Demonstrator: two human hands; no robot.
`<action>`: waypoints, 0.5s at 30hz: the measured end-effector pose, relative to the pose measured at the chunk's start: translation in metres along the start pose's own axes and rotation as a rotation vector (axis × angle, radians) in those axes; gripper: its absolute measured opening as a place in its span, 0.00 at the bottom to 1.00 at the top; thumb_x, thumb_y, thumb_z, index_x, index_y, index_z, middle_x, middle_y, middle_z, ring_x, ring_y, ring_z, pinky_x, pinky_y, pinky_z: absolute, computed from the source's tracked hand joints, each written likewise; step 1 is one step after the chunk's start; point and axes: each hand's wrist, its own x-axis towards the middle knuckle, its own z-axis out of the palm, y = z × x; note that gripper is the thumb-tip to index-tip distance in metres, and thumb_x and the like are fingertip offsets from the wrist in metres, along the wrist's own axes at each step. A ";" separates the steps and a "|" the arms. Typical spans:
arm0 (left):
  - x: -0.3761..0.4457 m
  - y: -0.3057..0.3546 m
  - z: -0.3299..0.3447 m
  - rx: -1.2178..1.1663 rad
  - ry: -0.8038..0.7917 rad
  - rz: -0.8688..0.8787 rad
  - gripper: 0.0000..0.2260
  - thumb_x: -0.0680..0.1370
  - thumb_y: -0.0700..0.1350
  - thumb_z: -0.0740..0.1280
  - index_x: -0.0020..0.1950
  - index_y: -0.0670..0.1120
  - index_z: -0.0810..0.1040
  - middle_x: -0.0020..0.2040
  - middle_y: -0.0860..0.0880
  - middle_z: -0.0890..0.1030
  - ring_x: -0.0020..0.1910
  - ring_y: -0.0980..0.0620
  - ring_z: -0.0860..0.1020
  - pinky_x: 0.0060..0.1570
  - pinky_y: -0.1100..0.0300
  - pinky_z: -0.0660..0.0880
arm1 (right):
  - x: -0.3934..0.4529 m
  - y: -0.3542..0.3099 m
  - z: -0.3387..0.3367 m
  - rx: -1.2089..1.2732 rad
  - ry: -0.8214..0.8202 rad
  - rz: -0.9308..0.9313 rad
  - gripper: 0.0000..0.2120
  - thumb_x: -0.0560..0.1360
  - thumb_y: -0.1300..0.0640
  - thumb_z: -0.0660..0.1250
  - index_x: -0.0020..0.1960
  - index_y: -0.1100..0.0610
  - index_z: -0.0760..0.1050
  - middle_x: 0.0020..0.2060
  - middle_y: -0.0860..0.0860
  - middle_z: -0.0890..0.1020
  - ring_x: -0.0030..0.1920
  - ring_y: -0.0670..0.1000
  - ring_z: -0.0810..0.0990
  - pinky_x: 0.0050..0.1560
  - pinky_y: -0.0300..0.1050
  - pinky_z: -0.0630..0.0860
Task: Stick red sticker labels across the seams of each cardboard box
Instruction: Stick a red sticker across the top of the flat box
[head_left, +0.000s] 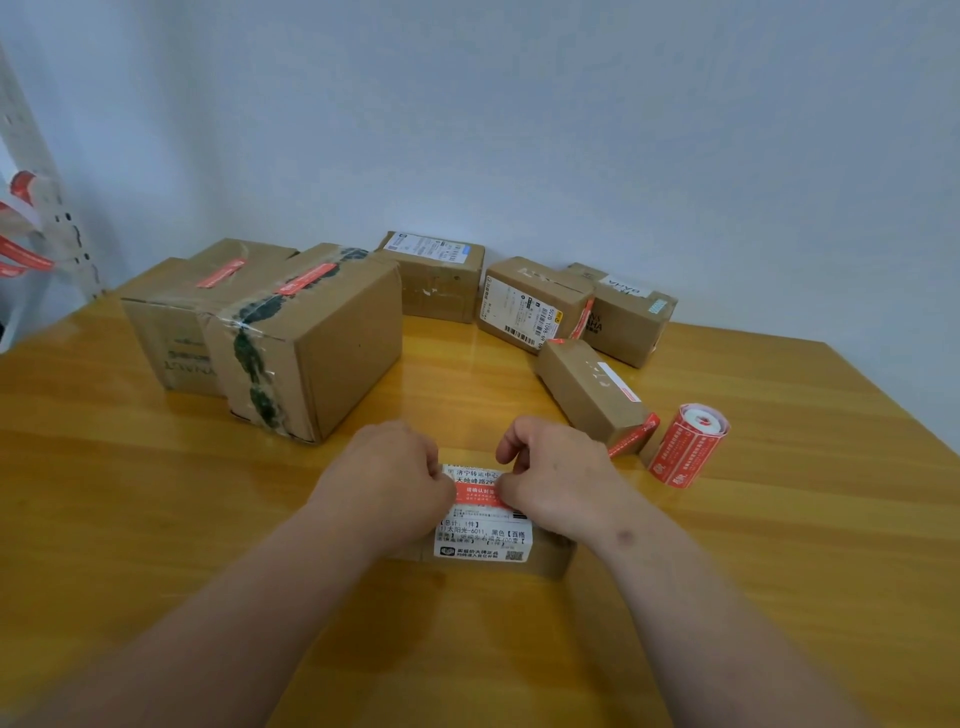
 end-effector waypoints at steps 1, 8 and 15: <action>0.000 0.000 0.000 -0.004 -0.002 0.003 0.12 0.76 0.50 0.66 0.32 0.50 0.74 0.40 0.52 0.75 0.41 0.53 0.75 0.37 0.58 0.74 | 0.000 0.001 0.001 -0.016 0.004 -0.004 0.08 0.72 0.52 0.69 0.49 0.44 0.71 0.45 0.44 0.78 0.50 0.48 0.77 0.63 0.51 0.69; 0.000 -0.018 0.001 -0.310 -0.045 -0.149 0.14 0.69 0.52 0.76 0.45 0.52 0.72 0.49 0.51 0.72 0.46 0.51 0.74 0.44 0.55 0.75 | 0.000 0.020 0.001 0.132 -0.001 0.144 0.19 0.69 0.45 0.75 0.55 0.45 0.72 0.57 0.47 0.74 0.59 0.51 0.72 0.62 0.51 0.72; -0.008 -0.021 0.003 -0.865 -0.262 -0.336 0.06 0.76 0.42 0.71 0.52 0.49 0.79 0.49 0.45 0.84 0.47 0.46 0.83 0.49 0.50 0.79 | -0.003 0.032 0.011 0.834 -0.145 0.252 0.05 0.76 0.65 0.68 0.52 0.61 0.79 0.48 0.60 0.85 0.47 0.57 0.85 0.56 0.56 0.80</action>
